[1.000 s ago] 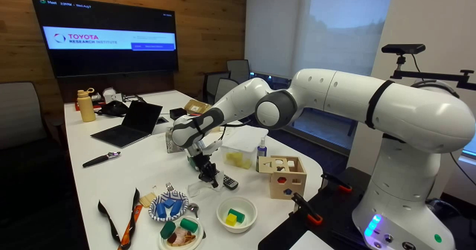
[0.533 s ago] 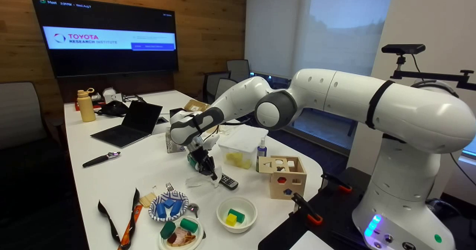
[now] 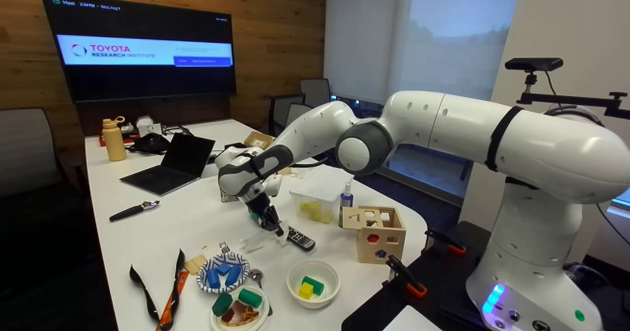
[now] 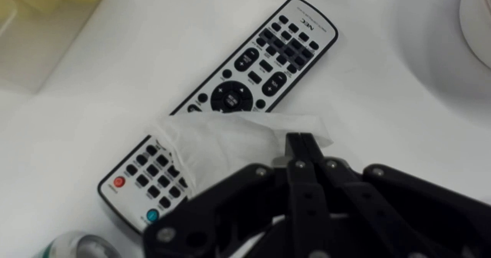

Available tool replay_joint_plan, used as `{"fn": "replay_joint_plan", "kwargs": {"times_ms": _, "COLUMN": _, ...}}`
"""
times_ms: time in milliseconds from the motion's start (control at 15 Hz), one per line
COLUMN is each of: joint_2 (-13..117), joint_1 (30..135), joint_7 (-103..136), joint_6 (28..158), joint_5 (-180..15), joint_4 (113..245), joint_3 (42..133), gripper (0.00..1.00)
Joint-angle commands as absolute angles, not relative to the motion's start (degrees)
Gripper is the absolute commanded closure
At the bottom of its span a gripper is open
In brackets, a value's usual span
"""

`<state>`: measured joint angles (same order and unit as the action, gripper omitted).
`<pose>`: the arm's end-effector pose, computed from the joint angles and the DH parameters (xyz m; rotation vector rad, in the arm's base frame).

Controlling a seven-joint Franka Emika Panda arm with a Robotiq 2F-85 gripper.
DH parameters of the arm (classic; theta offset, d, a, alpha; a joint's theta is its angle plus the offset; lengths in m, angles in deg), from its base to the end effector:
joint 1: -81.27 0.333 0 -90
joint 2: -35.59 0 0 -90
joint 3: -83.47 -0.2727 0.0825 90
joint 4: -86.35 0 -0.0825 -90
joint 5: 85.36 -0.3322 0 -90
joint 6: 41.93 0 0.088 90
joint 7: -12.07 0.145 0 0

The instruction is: Use the napkin to wipe the table

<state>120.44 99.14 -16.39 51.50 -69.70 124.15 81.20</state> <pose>0.5895 0.1666 -0.0008 2.5734 1.2592 -0.7681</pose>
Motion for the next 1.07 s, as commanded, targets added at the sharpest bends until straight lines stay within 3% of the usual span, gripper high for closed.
{"fn": "replay_joint_plan", "kwargs": {"times_ms": 0, "joint_2": 120.4, "joint_1": 99.4, "joint_7": -19.7, "joint_6": 52.3, "joint_5": -68.9, "joint_4": 124.4, "joint_3": 81.6, "gripper": 1.0}}
{"fn": "replay_joint_plan", "kwargs": {"times_ms": 1000, "joint_2": 120.9, "joint_1": 97.7, "joint_7": -27.6, "joint_6": 43.7, "joint_5": -75.1, "joint_4": 125.6, "joint_3": 76.4, "gripper": 1.0}}
